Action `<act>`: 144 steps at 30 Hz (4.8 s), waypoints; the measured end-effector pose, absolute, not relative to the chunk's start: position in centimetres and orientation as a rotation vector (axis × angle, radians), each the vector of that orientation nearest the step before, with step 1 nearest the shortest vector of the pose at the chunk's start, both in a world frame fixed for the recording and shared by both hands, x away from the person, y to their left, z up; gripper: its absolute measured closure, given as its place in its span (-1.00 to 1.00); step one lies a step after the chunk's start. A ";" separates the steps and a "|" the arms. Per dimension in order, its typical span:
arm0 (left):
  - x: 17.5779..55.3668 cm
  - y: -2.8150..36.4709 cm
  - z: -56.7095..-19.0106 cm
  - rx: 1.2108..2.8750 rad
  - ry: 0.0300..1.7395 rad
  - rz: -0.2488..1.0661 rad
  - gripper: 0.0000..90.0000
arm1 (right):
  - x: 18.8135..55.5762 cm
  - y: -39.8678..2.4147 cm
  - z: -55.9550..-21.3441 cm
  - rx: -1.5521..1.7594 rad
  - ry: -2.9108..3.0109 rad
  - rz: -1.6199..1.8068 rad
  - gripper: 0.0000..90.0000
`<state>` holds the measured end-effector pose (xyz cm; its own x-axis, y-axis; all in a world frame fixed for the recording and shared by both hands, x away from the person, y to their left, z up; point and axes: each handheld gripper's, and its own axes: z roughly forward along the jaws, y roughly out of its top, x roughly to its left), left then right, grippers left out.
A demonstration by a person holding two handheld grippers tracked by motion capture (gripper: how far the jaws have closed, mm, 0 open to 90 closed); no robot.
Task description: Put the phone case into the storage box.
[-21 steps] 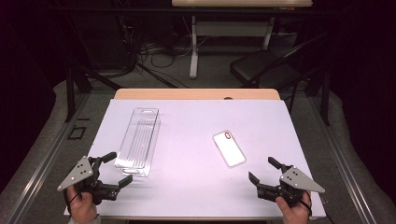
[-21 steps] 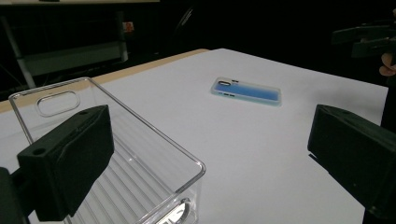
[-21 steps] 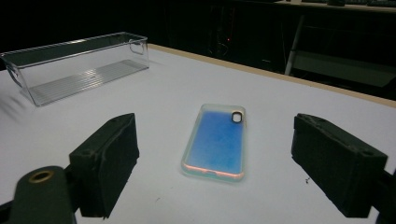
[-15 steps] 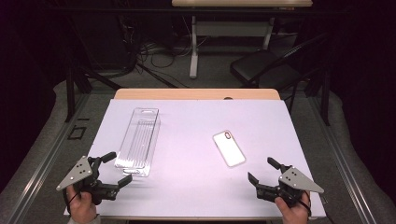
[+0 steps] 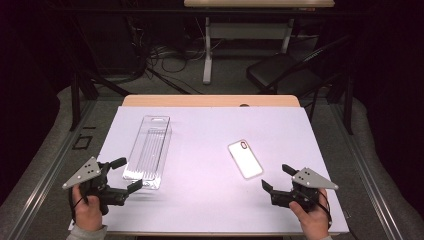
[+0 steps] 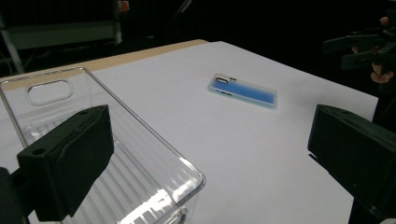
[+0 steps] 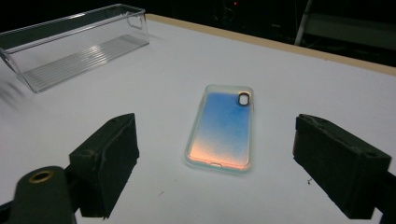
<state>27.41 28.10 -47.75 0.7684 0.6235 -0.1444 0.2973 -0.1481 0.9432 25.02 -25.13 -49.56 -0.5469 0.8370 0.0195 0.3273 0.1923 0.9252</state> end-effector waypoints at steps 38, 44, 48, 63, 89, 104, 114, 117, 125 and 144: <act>35.5 24.4 -40.6 1.809 0.835 0.405 -0.66 | 34.6 -22.1 -45.8 1.243 2.250 1.047 -0.58; 35.9 24.5 -40.5 1.806 0.839 0.418 -0.66 | 36.5 -21.6 -45.5 1.282 2.290 0.989 -0.49; 35.8 24.9 -40.9 1.804 0.851 0.421 -0.66 | 37.7 -21.1 -45.3 1.330 2.345 0.932 -0.41; 35.5 25.4 -41.3 1.809 0.869 0.437 -0.66 | 42.6 -19.5 -47.0 1.453 2.445 0.705 -0.05; 35.6 25.7 -41.4 1.809 0.878 0.432 -0.65 | 45.8 -18.0 -49.5 1.615 2.516 0.501 0.39; 35.6 25.9 -41.4 1.805 0.885 0.427 -0.65 | 46.5 -18.0 -51.2 1.737 2.513 0.360 0.58; 35.6 25.7 -41.5 1.808 0.885 0.424 -0.65 | 46.6 -18.3 -52.0 1.755 2.533 0.288 0.69; 35.7 25.7 -41.6 1.808 0.887 0.424 -0.65 | 46.6 -18.3 -52.0 1.754 2.542 0.255 0.70; 35.7 25.7 -41.6 1.809 0.891 0.423 -0.65 | 46.6 -18.3 -52.5 1.745 2.546 0.269 0.78; 35.8 25.7 -41.8 1.809 0.893 0.418 -0.65 | 46.5 -18.1 -52.4 1.738 2.552 0.237 0.94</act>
